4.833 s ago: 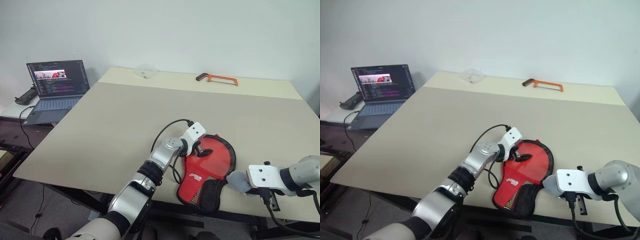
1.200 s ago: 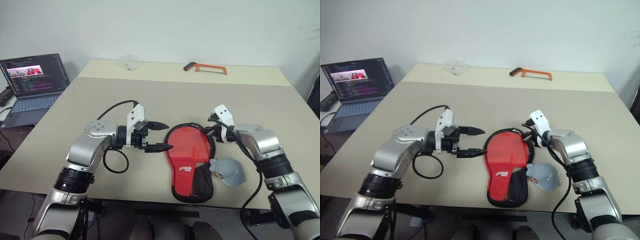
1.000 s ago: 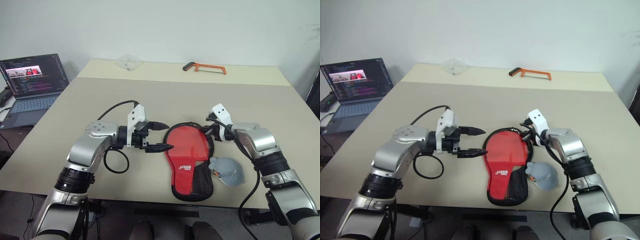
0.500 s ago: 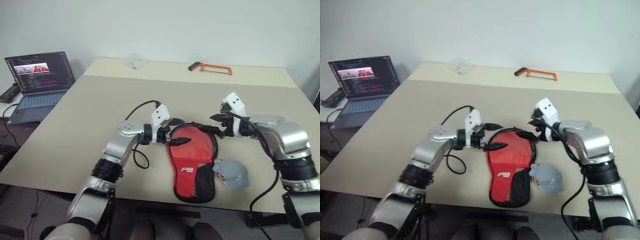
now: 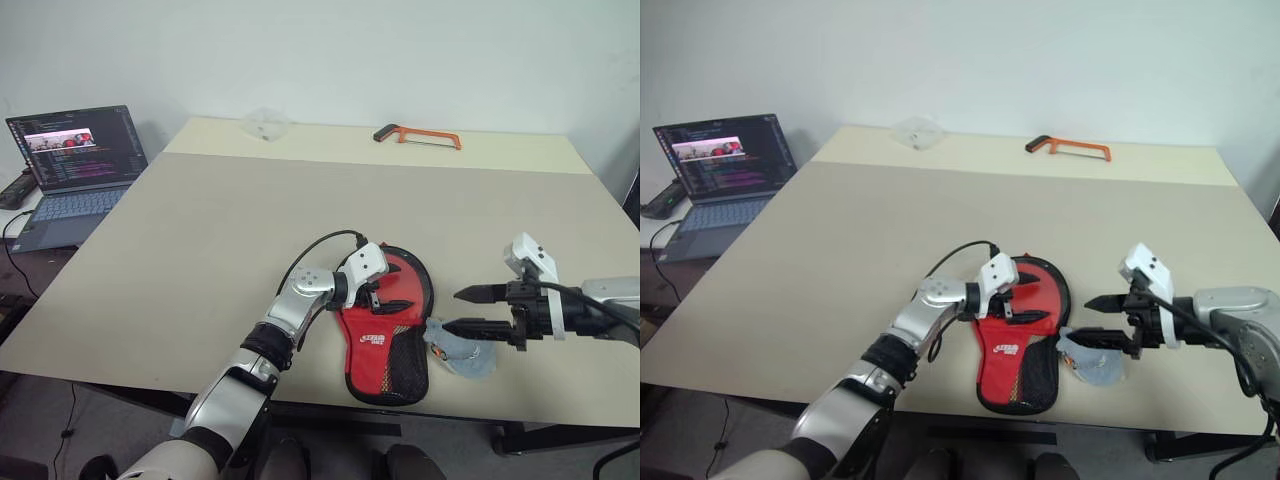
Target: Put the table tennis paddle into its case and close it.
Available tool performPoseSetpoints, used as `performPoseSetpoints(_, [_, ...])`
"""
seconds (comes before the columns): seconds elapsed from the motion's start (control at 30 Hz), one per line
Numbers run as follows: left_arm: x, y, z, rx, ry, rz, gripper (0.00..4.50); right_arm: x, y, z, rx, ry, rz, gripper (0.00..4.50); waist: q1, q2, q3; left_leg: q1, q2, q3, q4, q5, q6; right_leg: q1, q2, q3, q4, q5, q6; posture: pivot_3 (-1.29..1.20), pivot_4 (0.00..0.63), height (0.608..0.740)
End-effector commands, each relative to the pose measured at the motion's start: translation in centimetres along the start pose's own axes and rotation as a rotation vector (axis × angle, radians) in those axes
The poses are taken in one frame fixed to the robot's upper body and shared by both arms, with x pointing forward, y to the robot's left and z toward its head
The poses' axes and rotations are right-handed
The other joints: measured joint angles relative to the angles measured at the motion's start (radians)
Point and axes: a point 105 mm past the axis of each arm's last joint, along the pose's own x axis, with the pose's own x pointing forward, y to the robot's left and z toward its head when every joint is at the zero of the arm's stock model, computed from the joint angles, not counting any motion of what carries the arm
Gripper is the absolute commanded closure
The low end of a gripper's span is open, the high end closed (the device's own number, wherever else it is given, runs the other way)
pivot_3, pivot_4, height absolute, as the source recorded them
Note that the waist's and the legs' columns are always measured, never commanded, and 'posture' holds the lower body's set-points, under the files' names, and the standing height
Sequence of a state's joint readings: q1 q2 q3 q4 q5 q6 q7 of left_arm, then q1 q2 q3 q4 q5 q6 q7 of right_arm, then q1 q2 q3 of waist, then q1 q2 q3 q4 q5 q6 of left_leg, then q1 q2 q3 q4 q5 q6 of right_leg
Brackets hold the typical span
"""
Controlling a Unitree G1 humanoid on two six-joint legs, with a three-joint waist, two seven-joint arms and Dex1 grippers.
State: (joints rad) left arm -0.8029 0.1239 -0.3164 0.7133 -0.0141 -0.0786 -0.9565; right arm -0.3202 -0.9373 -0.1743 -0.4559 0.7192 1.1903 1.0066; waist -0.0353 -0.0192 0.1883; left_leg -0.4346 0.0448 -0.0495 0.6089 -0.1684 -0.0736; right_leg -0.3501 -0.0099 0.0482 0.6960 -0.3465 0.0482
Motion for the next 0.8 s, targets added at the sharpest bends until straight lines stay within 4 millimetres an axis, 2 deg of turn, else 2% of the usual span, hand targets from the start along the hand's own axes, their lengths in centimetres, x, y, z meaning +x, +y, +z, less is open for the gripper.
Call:
performPoseSetpoints(0.03, [0.5,-0.5,-1.2,0.012,0.050,-0.015,0.41,-0.2,0.1,-0.8,-0.028,0.049,-0.046,0.05,0.003,0.000,0.000,0.000,0.000,0.000,0.000,0.000,0.000,0.001,0.000,0.000,0.000,0.000,0.001,0.00,0.150,0.740])
performPoseSetpoints(0.17, [0.9,-0.7,-1.5,-0.008,0.049,-0.016,0.41,0.5,0.1,-2.9,-0.031,0.136,-0.061,0.05,0.004,0.000,-0.001,0.001,-0.001,0.000,0.001,0.001,0.001,0.002,-0.001,0.000,0.000,0.000,0.002,0.00,0.150,0.740])
performPoseSetpoints(0.27, [1.2,-1.1,-1.4,-0.014,0.041,-0.023,0.41,0.9,-1.7,-4.3,-0.028,0.199,-0.157,0.05,0.004,0.001,-0.001,0.001,-0.001,0.000,0.001,0.001,0.001,0.002,-0.001,0.000,0.000,0.000,0.002,0.00,0.150,0.740])
performPoseSetpoints(0.53, [1.2,-1.6,-1.5,-0.011,0.040,-0.034,0.41,1.5,-1.5,-6.5,-0.035,0.295,-0.124,0.05,0.006,0.001,-0.002,0.002,-0.001,-0.001,0.001,0.001,0.001,0.005,-0.001,-0.002,-0.004,0.000,0.002,0.00,0.150,0.740])
performPoseSetpoints(0.63, [1.2,-1.5,-1.4,-0.011,0.037,-0.032,0.41,1.7,-1.8,-6.5,-0.041,0.298,-0.136,0.67,0.006,0.001,-0.002,0.002,-0.001,-0.001,0.001,0.001,0.001,0.006,-0.001,-0.002,-0.005,0.000,0.002,0.00,0.150,0.740])
performPoseSetpoints(0.8, [1.3,-1.7,-1.3,-0.010,0.036,-0.034,0.41,1.4,-1.2,-6.5,-0.096,0.325,-0.110,2.32,0.006,0.001,-0.002,0.002,-0.001,-0.002,0.001,0.001,0.001,0.007,-0.001,-0.003,-0.006,0.000,0.002,0.00,0.150,0.740])
